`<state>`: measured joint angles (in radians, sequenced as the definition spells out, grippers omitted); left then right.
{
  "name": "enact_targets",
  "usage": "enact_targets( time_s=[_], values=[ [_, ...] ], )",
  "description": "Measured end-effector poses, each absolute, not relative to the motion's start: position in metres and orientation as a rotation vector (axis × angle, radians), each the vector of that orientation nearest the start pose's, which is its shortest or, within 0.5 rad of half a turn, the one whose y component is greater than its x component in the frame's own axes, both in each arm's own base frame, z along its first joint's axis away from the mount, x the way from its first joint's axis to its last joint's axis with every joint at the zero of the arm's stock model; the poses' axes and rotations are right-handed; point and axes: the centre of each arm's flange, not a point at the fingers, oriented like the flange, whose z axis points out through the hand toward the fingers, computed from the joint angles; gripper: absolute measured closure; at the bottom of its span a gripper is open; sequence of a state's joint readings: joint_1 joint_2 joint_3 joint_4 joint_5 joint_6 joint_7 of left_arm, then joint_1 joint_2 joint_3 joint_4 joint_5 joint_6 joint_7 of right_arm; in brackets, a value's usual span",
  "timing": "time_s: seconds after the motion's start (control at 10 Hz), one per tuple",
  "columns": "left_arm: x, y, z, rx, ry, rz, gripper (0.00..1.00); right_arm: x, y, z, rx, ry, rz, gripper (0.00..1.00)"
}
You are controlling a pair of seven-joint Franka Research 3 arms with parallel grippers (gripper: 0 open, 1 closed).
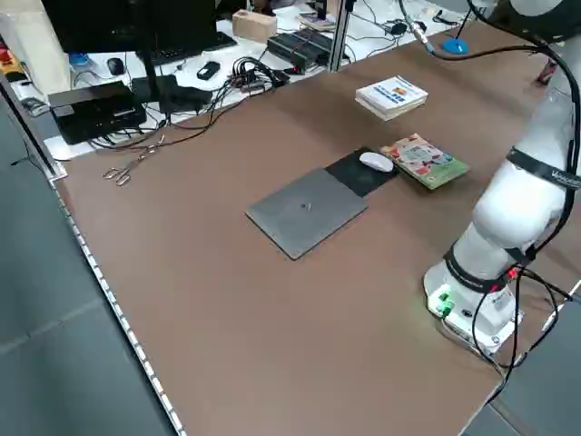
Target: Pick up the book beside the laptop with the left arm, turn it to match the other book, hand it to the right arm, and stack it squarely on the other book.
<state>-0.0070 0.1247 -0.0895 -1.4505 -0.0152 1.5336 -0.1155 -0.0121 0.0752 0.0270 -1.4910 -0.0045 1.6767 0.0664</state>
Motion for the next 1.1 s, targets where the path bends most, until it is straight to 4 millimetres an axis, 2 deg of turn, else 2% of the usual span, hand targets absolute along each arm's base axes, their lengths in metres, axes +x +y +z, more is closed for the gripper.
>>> enact_targets(
  time_s=[0.6,0.9,1.1],
  values=[
    [0.584,-0.065,0.605,-3.161,-0.003,0.095,0.00,0.589,0.009,0.629,-3.135,0.075,-0.175,0.00],
    [0.578,-0.087,0.586,-3.192,0.047,0.235,0.01,0.589,0.009,0.629,-3.136,0.076,-0.175,0.00],
    [0.564,-0.087,0.565,-3.287,0.006,0.373,0.07,0.589,0.009,0.629,-3.136,0.075,-0.174,0.00]
  ],
)
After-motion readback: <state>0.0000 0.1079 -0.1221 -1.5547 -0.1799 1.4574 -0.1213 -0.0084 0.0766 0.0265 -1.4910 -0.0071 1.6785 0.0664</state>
